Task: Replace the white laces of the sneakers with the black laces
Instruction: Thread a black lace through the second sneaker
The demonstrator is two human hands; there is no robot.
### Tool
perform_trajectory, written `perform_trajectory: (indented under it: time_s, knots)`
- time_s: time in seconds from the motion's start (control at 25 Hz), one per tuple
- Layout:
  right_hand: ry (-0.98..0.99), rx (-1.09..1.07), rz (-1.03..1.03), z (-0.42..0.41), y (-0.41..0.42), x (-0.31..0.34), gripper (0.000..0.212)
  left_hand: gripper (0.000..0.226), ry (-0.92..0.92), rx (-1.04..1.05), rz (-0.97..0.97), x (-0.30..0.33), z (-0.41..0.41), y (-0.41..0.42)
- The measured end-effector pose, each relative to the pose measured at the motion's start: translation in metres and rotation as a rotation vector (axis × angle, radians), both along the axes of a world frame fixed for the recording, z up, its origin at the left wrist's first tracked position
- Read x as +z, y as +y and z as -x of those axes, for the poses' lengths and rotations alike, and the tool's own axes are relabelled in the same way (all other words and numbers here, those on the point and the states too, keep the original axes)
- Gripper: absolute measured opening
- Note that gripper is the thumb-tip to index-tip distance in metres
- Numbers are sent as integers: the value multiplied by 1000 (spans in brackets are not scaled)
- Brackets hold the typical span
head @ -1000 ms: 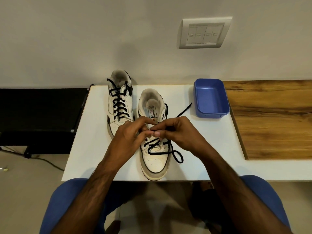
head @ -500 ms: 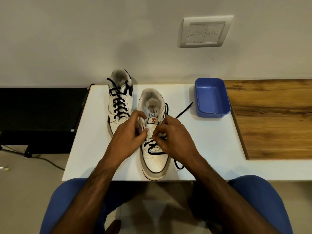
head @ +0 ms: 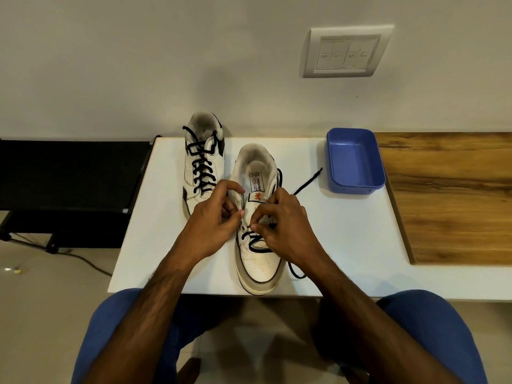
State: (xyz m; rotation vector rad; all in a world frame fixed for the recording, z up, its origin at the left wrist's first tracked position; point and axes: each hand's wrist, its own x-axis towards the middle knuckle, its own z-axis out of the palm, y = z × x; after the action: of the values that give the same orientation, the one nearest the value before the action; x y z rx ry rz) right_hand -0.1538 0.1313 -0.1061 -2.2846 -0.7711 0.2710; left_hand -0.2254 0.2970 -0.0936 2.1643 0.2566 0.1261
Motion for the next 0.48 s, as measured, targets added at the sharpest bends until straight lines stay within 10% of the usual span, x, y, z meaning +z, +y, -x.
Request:
perform_trajectory:
  time_s: [0.48]
  knots:
    - [2,-29,24,6,4,-1,8,38,1,-16,18,-1,0,1]
